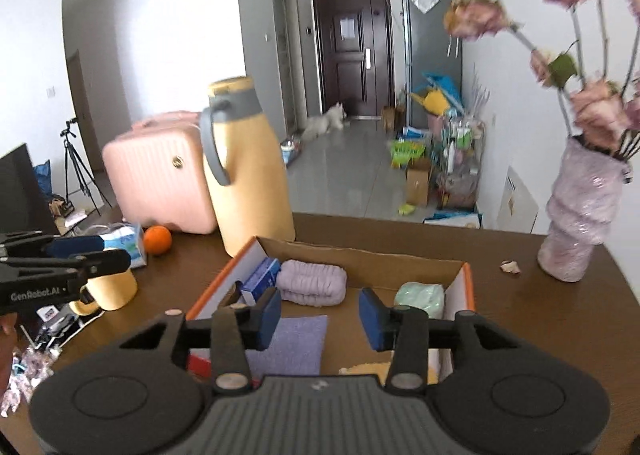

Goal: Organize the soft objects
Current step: 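Withdraw both tools from the box back over the table items, then grasp the wrapped snack with the left tool while the right tool grasps the white foam cylinder, then carry both items into the cardboard box and open both tools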

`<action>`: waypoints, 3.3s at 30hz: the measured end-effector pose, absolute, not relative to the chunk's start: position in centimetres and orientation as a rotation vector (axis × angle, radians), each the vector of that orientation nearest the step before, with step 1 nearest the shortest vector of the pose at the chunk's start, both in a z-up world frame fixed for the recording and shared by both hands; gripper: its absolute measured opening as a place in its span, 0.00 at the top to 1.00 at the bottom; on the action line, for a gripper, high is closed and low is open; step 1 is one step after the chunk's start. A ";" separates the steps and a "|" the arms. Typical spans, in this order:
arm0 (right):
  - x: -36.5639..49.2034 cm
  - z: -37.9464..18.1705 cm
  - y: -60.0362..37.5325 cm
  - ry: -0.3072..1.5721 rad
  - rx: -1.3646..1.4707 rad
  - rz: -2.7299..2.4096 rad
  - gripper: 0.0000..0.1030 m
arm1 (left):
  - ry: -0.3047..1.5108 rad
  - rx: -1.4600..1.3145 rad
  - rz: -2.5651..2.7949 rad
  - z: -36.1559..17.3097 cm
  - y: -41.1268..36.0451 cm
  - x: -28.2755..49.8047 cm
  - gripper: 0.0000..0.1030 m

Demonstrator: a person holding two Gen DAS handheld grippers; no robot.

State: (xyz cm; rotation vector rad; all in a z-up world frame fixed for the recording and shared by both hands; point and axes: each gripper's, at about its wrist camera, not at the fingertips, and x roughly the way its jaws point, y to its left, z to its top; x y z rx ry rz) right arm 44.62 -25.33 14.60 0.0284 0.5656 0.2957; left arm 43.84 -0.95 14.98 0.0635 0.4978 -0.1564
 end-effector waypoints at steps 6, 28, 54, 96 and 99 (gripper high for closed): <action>38.2 15.9 -25.5 0.432 0.016 0.283 0.53 | 0.406 0.060 -0.139 15.9 -1.4 38.4 0.33; 12.4 0.0 -23.9 0.386 0.009 0.324 0.42 | 0.385 -0.001 -0.073 1.3 2.6 13.5 0.17; 27.5 -1.9 -24.6 0.468 0.075 0.286 0.29 | 0.728 -0.076 -0.238 -3.7 -5.5 29.7 0.54; 20.3 0.1 -25.5 0.427 0.209 0.296 0.48 | 0.447 0.026 -0.276 3.2 -3.7 21.5 0.88; 22.9 1.6 -25.9 0.415 0.194 0.339 0.48 | 0.425 0.028 -0.294 4.8 -3.9 24.8 0.88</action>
